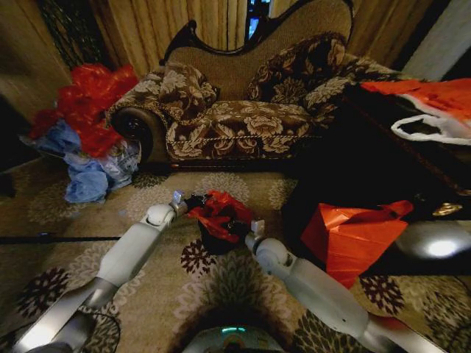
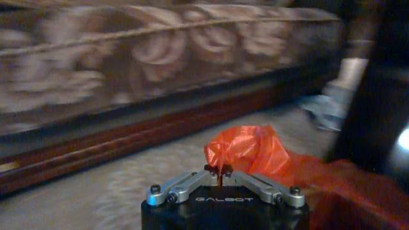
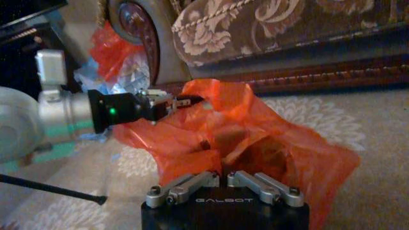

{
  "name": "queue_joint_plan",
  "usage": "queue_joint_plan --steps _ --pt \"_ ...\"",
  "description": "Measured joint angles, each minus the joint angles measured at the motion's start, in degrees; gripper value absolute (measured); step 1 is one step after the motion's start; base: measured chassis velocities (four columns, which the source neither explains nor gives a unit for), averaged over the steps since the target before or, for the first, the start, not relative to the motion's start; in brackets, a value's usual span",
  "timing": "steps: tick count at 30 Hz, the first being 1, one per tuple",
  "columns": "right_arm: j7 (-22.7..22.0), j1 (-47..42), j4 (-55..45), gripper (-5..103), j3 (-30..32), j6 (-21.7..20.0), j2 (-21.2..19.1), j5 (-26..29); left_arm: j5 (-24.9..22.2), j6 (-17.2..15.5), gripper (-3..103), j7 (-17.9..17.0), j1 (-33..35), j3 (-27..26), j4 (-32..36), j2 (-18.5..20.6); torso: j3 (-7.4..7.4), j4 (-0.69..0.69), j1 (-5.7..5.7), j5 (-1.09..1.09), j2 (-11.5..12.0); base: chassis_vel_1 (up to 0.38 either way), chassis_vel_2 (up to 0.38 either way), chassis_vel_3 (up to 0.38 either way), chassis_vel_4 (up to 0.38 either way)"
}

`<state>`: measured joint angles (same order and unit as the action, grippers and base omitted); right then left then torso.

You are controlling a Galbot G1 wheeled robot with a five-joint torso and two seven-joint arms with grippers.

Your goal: Place a garbage bag over the trash bin.

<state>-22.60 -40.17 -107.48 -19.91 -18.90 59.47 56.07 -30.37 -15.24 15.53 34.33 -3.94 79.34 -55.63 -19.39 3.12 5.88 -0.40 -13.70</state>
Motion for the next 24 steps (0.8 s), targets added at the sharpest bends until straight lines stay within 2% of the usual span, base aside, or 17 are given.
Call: queue_joint_plan --steps 1,3,4,5,6,9,14,19,24 --pt "-0.05 -1.07 -1.37 0 0.15 0.00 -0.70 -0.01 -1.63 -0.29 0 -4.51 0.73 -0.56 0.68 0.04 0.00 0.00 0.00 0.00 0.00 0.000 0.000 0.000 0.000" --pt "-0.05 -3.30 -3.15 0 0.23 0.01 -1.54 -0.32 -3.94 -0.65 0 -10.17 1.71 -1.44 1.56 -0.05 0.00 0.00 0.00 0.00 0.00 0.000 0.000 0.000 0.000" --pt "-0.05 -4.26 -3.75 0 0.36 0.01 -1.83 -0.55 -4.58 -0.72 0 -12.17 2.20 -1.81 1.88 -0.14 0.00 0.00 0.00 0.00 0.00 0.000 0.000 0.000 0.000" --pt "-0.05 -4.26 -3.75 0 0.36 0.01 -1.83 -0.55 -4.58 -0.72 0 -12.17 2.20 -1.81 1.88 -0.14 0.00 0.00 0.00 0.00 0.00 0.000 0.000 0.000 0.000" --pt "0.00 -6.05 -4.80 0 0.64 0.01 -2.43 -0.92 -5.38 -1.07 0 -14.57 3.07 -2.39 2.48 -0.27 0.00 0.00 0.00 0.00 0.00 0.000 0.000 0.000 0.000" --pt "0.67 -8.17 -5.43 0 1.02 -0.14 -3.24 -1.54 -6.04 -1.41 0 -16.19 4.47 -3.01 3.32 -0.37 0.01 0.00 0.00 0.00 0.00 0.000 0.000 0.000 0.000" --pt "4.09 -11.82 -3.55 0 1.44 0.60 -3.42 -6.13 -7.46 -2.08 0 -19.08 8.53 -4.49 5.39 -1.53 0.00 0.01 0.00 0.00 0.00 0.000 0.000 0.000 0.000" --pt "5.18 -13.85 -3.32 0 1.90 0.73 -3.00 -7.37 -8.80 -2.97 0 -21.34 12.01 -7.41 7.35 -2.95 0.00 0.00 0.00 -0.02 0.00 0.000 0.000 0.000 0.000" --pt "5.79 -14.30 -2.62 0 2.13 0.79 -2.20 -7.85 -8.87 -2.97 0 -22.25 12.43 -8.40 7.33 -2.90 0.00 0.00 0.00 -0.01 0.00 0.000 0.000 0.000 0.000"
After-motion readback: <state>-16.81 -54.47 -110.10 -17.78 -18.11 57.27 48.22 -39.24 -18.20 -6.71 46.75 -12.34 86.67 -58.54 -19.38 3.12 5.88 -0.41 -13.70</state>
